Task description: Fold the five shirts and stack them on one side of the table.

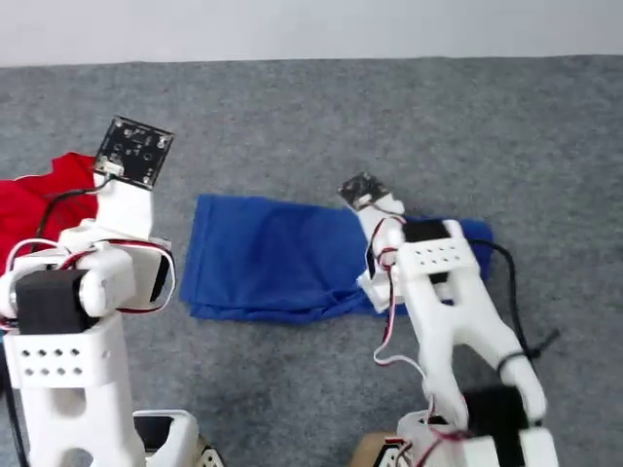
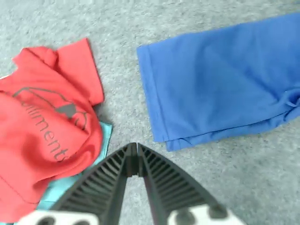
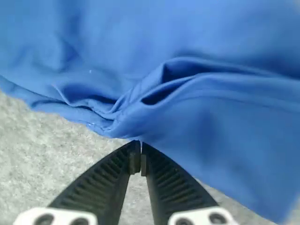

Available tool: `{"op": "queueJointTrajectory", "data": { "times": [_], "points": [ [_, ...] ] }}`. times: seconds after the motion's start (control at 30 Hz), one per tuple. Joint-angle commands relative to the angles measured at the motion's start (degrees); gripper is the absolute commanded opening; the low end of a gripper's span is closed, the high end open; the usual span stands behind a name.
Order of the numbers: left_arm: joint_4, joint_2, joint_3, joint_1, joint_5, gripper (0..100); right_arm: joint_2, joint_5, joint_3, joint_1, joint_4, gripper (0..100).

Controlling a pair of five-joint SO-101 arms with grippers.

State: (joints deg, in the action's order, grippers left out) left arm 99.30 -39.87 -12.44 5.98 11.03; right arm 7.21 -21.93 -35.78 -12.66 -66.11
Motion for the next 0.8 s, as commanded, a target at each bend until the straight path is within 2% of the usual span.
{"op": "queueJointTrajectory", "data": {
  "times": [0.0, 0.17, 0.47, 0.6, 0.77],
  "points": [
    [1.2, -1.4, 0.0, 0.5, -0.5, 1, -4.0, 0.5, 3.3, -0.7, 0.0, 0.9],
    [1.2, -1.4, 0.0, 0.4, -0.6, 1, -4.7, 0.4, 3.3, -0.7, -3.2, 0.9],
    [1.2, -1.4, 0.0, 0.4, -0.6, 1, 7.8, 0.4, 10.2, -0.7, -5.0, 0.9],
    [1.2, -1.4, 0.0, 0.5, -0.6, 1, 3.6, 0.4, 12.3, -0.7, -0.4, 0.9],
    [1.2, -1.4, 0.0, 0.4, -0.6, 1, -10.0, 0.4, 15.2, -1.8, 1.4, 0.9]
  ]
}}
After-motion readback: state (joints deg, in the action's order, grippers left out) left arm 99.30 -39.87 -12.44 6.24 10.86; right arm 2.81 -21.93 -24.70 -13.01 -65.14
